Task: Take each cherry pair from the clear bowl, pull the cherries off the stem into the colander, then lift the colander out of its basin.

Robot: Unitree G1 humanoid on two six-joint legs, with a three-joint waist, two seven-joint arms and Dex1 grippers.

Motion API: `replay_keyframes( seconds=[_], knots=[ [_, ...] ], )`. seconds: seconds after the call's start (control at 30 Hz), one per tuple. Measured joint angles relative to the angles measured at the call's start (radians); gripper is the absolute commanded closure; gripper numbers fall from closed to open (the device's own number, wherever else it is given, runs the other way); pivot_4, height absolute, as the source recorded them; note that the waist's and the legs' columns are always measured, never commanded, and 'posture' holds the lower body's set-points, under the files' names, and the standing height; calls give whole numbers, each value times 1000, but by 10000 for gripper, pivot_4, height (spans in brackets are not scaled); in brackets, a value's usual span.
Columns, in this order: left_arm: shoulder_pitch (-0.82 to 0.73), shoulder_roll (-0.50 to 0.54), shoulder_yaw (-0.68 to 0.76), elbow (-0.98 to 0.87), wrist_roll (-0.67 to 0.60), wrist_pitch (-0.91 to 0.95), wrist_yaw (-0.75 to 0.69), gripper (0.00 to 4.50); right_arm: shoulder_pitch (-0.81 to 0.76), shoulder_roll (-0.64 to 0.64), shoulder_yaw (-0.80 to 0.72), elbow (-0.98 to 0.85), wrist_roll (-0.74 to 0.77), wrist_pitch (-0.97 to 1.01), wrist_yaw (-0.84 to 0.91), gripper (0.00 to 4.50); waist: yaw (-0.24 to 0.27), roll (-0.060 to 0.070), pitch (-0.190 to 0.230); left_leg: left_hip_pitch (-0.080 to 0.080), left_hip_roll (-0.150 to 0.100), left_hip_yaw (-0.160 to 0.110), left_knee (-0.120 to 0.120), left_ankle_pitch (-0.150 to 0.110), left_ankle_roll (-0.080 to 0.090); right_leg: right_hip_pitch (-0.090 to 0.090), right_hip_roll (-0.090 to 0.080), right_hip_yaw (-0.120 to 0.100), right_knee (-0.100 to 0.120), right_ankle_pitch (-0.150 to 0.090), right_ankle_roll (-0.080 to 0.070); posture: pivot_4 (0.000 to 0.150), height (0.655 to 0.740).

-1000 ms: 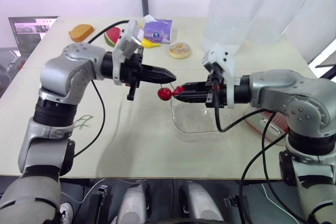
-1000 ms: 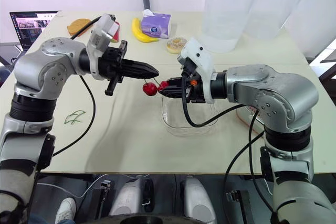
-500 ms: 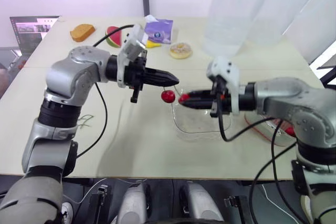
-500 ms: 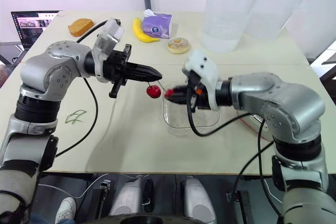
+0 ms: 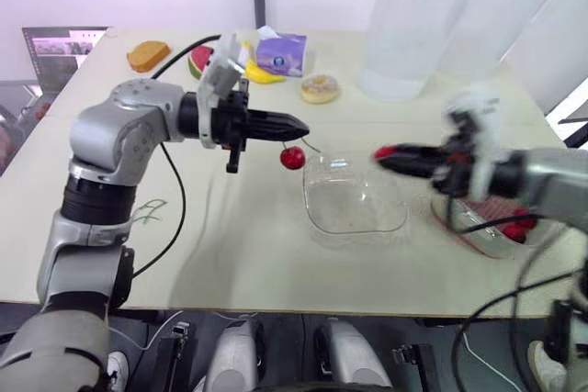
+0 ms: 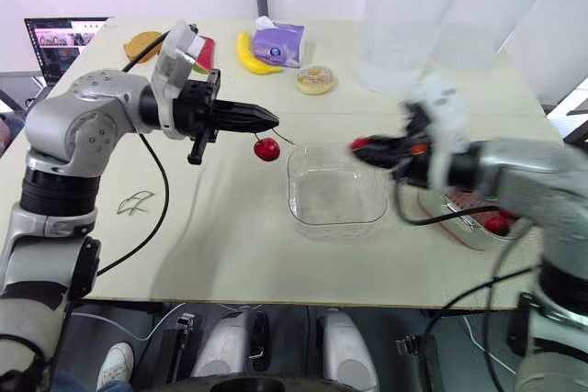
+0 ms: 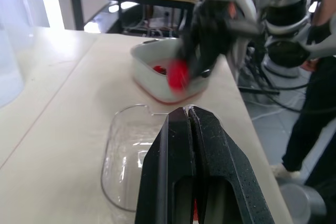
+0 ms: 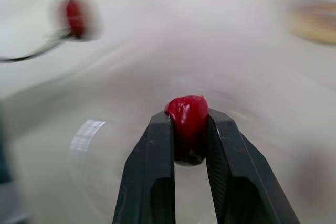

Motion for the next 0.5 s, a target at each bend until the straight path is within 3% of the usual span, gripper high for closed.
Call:
replay_keyframes(
  seconds=[0.17,0.3,0.33,0.4,0.5],
  knots=[
    [1,-4,3,-25,-26,23,10,45000,244,-58,-204,11,-82,5,-18,40858,-5,1,0,1,1,0,0,1,-1,0,2,1,2,0,0,1500,7400],
    [4,-7,7,-26,-33,27,12,45000,343,-58,-235,0,-119,10,-40,40858,-24,1,-1,2,1,0,0,1,-2,0,3,1,3,0,0,1500,7400],
    [4,-8,7,-26,-33,27,12,45000,359,-58,-233,-1,-132,10,-51,33674,-24,1,-1,2,1,0,0,1,-2,0,3,1,3,0,0,1500,7400],
    [3,-7,7,-26,-33,27,13,45000,380,-58,-225,1,-157,7,-69,27958,-21,1,-1,2,1,0,0,1,-2,0,3,1,3,0,0,1500,7400],
    [0,-9,7,-23,-33,27,12,45000,380,-57,-209,0,-168,5,-74,13023,-19,1,-1,2,0,0,0,1,-2,0,3,1,2,0,0,1500,7400]
  ],
)
